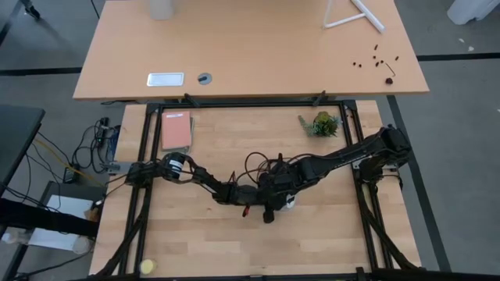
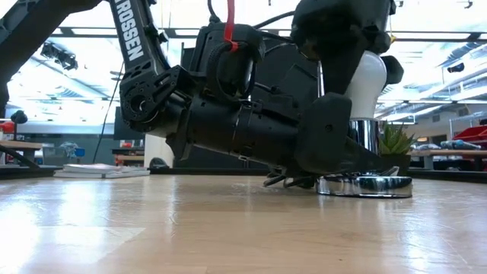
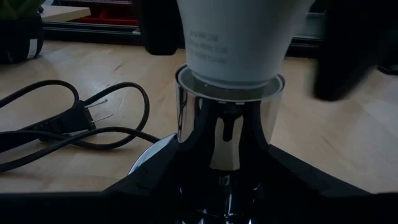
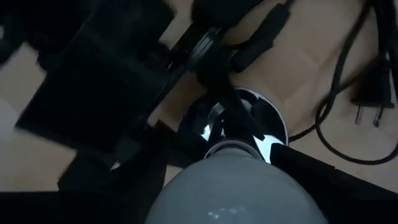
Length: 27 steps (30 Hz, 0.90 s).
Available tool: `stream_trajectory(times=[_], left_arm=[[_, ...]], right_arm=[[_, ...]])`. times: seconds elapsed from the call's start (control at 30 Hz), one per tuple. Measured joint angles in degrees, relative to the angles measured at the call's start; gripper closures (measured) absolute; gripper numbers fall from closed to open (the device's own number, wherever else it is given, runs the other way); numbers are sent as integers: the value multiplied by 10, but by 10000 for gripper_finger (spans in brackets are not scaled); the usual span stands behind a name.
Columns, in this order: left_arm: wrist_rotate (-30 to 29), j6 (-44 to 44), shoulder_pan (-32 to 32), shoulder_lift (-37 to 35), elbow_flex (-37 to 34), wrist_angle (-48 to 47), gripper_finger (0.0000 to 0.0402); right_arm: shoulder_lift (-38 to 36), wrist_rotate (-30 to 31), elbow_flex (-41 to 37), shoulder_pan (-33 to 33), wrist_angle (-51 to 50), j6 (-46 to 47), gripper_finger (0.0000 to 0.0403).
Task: Screw lightbulb
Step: Insert the white lightbulb into the silver lamp
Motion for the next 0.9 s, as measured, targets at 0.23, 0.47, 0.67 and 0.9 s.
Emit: stream_trajectory(times=[0.23,0.47,0.67,0.9], left_arm=[[-6,-5,3,-2,1,4,206],[-1,-5,2,-3,2,2,206],[1,-3,2,-3,1,-3,206],[2,0,2,-2,1,-20,206]], right_arm=[[4,-8,39,-12,-39,-85,50],[3,17,58,-14,-88,-118,20],[2,16,58,-17,-86,-133,18],[-4,7,59,-17,-77,-161,18]])
